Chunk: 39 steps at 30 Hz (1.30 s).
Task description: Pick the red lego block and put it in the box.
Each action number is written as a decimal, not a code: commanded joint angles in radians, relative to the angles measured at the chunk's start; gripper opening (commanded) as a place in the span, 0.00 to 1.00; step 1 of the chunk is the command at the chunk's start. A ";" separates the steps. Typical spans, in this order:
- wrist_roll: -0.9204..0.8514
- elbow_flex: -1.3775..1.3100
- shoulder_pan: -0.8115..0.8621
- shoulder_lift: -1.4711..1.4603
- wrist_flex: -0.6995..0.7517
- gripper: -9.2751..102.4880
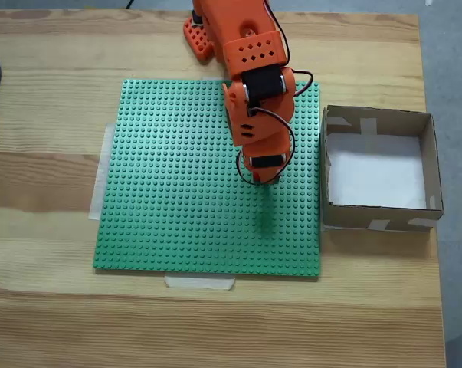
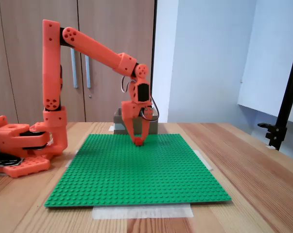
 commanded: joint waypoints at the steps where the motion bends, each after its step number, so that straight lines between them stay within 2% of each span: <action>1: 0.017 -0.061 0.002 0.052 0.018 0.15; 13: 0.048 -0.299 -0.012 0.072 0.140 0.16; 23: 0.078 -0.500 -0.112 0.078 0.245 0.17; 39: 0.107 -0.621 -0.293 0.100 0.284 0.18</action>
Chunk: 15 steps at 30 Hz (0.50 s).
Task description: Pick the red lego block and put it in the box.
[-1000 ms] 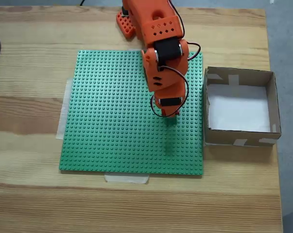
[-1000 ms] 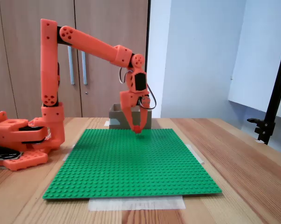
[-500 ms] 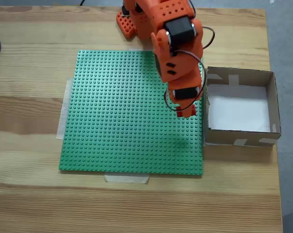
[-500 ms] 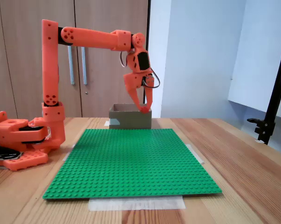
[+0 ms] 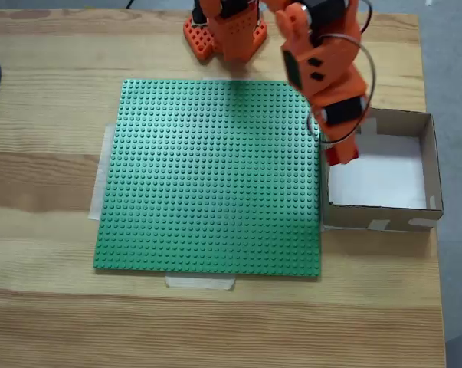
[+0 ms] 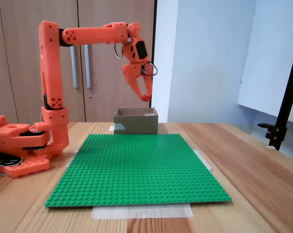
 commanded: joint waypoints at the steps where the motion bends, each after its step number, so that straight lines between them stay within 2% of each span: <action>1: 0.012 -0.049 -0.031 0.052 0.005 0.18; 15: 0.057 -0.025 -0.183 0.052 -0.018 0.19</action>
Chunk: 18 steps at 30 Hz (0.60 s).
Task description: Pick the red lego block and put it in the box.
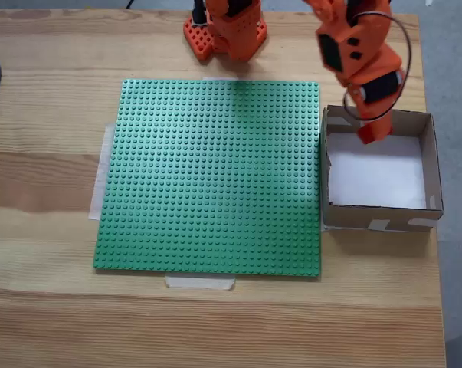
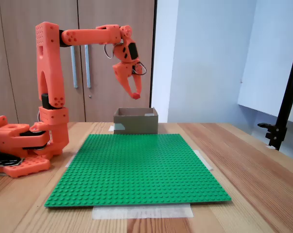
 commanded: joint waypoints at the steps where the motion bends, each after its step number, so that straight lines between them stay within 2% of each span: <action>1: 0.011 -0.017 -0.014 0.049 -0.018 0.19; 18: 0.043 0.202 -0.032 0.048 -0.178 0.20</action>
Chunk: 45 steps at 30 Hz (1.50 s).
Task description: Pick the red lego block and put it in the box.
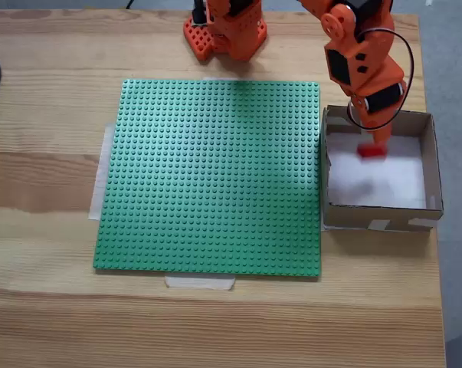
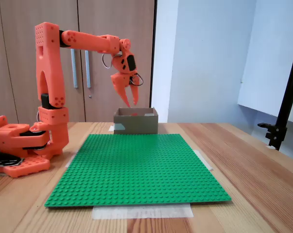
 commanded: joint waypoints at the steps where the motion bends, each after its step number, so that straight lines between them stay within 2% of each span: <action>1: 0.006 0.009 -0.003 0.048 -0.041 0.21; 15: 0.003 0.035 0.005 0.081 -0.072 0.25; 22: -0.114 0.170 0.072 0.239 -0.149 0.24; 31: -0.247 0.445 0.230 0.540 -0.305 0.08; 38: -0.299 0.626 0.442 0.753 -0.360 0.08; 42: -0.328 0.787 0.552 0.893 -0.480 0.08; 45: -0.360 0.873 0.592 0.965 -0.512 0.08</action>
